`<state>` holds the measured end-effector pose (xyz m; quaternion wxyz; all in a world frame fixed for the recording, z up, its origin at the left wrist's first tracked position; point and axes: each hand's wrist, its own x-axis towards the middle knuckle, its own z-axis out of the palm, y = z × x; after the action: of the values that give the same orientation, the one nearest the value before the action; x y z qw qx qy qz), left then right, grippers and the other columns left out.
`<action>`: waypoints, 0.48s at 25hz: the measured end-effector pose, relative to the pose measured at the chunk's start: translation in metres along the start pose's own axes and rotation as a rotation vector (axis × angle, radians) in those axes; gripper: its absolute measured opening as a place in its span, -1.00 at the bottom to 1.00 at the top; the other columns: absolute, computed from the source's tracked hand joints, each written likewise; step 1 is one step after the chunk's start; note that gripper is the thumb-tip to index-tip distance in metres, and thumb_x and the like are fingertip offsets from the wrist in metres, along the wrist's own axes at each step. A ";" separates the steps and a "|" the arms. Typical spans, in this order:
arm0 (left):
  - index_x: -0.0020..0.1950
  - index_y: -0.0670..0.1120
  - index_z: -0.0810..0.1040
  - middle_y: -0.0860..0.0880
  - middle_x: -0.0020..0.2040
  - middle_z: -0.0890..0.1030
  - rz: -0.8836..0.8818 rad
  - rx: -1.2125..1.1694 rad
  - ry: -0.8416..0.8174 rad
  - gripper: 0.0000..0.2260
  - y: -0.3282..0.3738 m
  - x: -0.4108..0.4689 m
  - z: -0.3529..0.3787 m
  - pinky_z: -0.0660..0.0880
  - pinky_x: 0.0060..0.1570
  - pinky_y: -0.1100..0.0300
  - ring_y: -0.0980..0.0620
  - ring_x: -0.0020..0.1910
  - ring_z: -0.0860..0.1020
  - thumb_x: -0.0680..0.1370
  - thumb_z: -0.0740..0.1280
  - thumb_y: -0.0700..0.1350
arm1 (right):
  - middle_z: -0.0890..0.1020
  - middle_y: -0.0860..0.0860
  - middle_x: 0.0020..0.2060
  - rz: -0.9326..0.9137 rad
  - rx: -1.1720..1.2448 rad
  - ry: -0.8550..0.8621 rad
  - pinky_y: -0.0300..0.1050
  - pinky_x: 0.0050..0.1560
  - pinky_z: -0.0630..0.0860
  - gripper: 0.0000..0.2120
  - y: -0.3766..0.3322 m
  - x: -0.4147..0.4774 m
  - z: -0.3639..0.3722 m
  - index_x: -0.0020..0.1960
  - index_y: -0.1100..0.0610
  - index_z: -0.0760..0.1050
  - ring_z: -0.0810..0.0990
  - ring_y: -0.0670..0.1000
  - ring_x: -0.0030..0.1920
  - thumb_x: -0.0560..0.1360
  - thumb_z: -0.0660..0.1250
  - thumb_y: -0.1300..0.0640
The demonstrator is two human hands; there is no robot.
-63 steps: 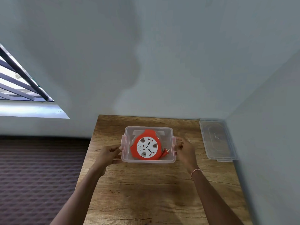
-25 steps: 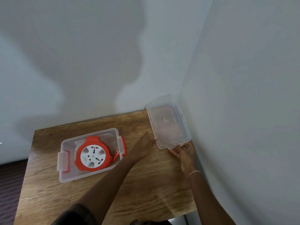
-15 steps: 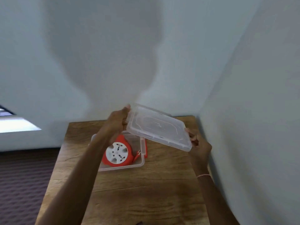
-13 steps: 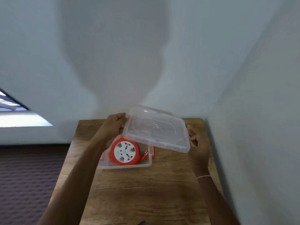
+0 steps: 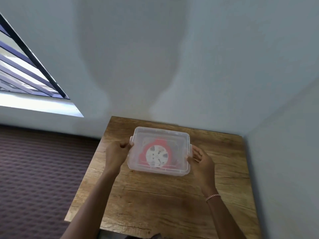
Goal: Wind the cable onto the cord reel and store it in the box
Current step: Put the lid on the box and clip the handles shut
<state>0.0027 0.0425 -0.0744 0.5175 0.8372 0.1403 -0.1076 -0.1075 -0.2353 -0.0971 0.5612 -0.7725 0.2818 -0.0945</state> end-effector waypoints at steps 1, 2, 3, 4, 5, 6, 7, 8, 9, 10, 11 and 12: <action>-0.16 -0.09 0.77 -0.11 -0.20 0.78 -0.001 0.075 -0.003 -0.78 -0.003 0.001 0.005 0.60 -0.12 0.04 -0.01 -0.21 0.69 0.67 0.45 -0.12 | 0.70 -0.05 0.23 0.009 -0.041 0.022 -0.32 0.01 0.62 -0.50 0.001 0.000 0.004 0.43 0.08 0.56 0.68 -0.07 0.19 0.52 0.54 0.23; -0.19 -0.14 0.75 -0.16 -0.22 0.76 0.002 0.143 -0.008 -0.73 -0.006 0.003 0.009 0.53 -0.17 0.06 -0.01 -0.27 0.63 0.68 0.43 -0.12 | 0.70 -0.01 0.24 0.014 -0.083 0.042 -0.20 0.04 0.66 -0.49 0.001 0.000 0.008 0.43 0.09 0.56 0.69 -0.02 0.19 0.51 0.55 0.24; -0.21 -0.18 0.72 -0.20 -0.23 0.74 0.011 0.196 -0.009 -0.70 -0.008 0.005 0.012 0.47 -0.20 0.08 -0.02 -0.30 0.59 0.69 0.42 -0.12 | 0.70 0.02 0.25 0.016 -0.124 0.055 -0.08 0.07 0.68 -0.48 0.001 0.001 0.012 0.44 0.10 0.56 0.70 0.02 0.19 0.50 0.55 0.25; -0.22 -0.20 0.71 -0.21 -0.25 0.73 0.024 0.230 -0.003 -0.69 -0.009 0.006 0.014 0.44 -0.22 0.09 -0.05 -0.31 0.58 0.69 0.40 -0.13 | 0.70 0.04 0.25 0.017 -0.153 0.062 0.00 0.08 0.69 -0.48 0.001 0.002 0.016 0.44 0.11 0.56 0.70 0.04 0.19 0.50 0.55 0.26; -0.21 -0.20 0.71 -0.18 -0.28 0.72 0.038 0.250 0.005 -0.69 -0.011 0.008 0.015 0.43 -0.24 0.10 -0.06 -0.32 0.59 0.70 0.39 -0.13 | 0.71 0.05 0.26 0.014 -0.173 0.063 0.04 0.09 0.70 -0.48 0.002 0.002 0.019 0.43 0.12 0.56 0.71 0.06 0.19 0.50 0.55 0.27; -0.20 -0.19 0.73 -0.11 -0.32 0.70 0.053 0.268 0.017 -0.70 -0.013 0.010 0.016 0.42 -0.27 0.13 -0.05 -0.33 0.60 0.70 0.39 -0.14 | 0.71 0.06 0.26 0.012 -0.188 0.066 0.06 0.10 0.70 -0.49 0.002 0.001 0.022 0.43 0.12 0.57 0.71 0.07 0.19 0.50 0.55 0.27; -0.18 -0.18 0.74 -0.05 -0.35 0.66 0.070 0.294 0.026 -0.71 -0.013 0.013 0.016 0.39 -0.31 0.16 -0.01 -0.35 0.58 0.70 0.39 -0.14 | 0.71 0.06 0.26 0.015 -0.201 0.074 0.07 0.10 0.69 -0.49 0.003 0.001 0.026 0.43 0.12 0.57 0.71 0.07 0.19 0.50 0.54 0.27; -0.17 -0.19 0.75 -0.01 -0.37 0.64 0.086 0.323 0.028 -0.72 -0.014 0.015 0.015 0.35 -0.34 0.17 0.03 -0.37 0.55 0.70 0.39 -0.15 | 0.71 0.07 0.26 0.022 -0.212 0.084 0.06 0.10 0.69 -0.50 0.004 0.000 0.028 0.43 0.13 0.57 0.71 0.08 0.19 0.51 0.54 0.26; -0.16 -0.19 0.76 -0.01 -0.37 0.64 0.099 0.346 0.023 -0.72 -0.015 0.017 0.015 0.33 -0.35 0.18 0.05 -0.38 0.54 0.69 0.40 -0.15 | 0.71 0.06 0.26 0.028 -0.219 0.091 0.06 0.09 0.69 -0.50 0.005 0.000 0.029 0.43 0.12 0.56 0.71 0.08 0.18 0.52 0.53 0.26; -0.16 -0.19 0.77 -0.03 -0.35 0.66 0.108 0.359 0.017 -0.73 -0.016 0.019 0.014 0.34 -0.35 0.18 0.05 -0.38 0.54 0.69 0.40 -0.15 | 0.70 0.06 0.26 0.032 -0.224 0.092 0.07 0.09 0.69 -0.50 0.007 0.001 0.030 0.44 0.12 0.56 0.71 0.08 0.18 0.52 0.53 0.25; -0.14 -0.17 0.78 -0.03 -0.33 0.68 0.116 0.368 0.009 -0.75 -0.018 0.020 0.014 0.37 -0.34 0.19 0.05 -0.36 0.56 0.68 0.41 -0.15 | 0.70 0.06 0.26 0.037 -0.227 0.087 0.08 0.08 0.69 -0.49 0.008 0.002 0.030 0.45 0.12 0.56 0.72 0.08 0.18 0.52 0.53 0.25; -0.12 -0.16 0.78 -0.02 -0.31 0.69 0.125 0.376 0.000 -0.77 -0.020 0.022 0.013 0.40 -0.31 0.18 0.06 -0.34 0.58 0.68 0.42 -0.15 | 0.71 0.06 0.26 0.047 -0.228 0.078 0.09 0.10 0.70 -0.49 0.009 0.003 0.029 0.45 0.12 0.55 0.72 0.08 0.18 0.52 0.53 0.25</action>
<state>0.0157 0.0422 -0.1036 0.3576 0.9262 0.0655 -0.0995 -0.0943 -0.2153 -0.1165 0.4605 -0.8202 0.3304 -0.0784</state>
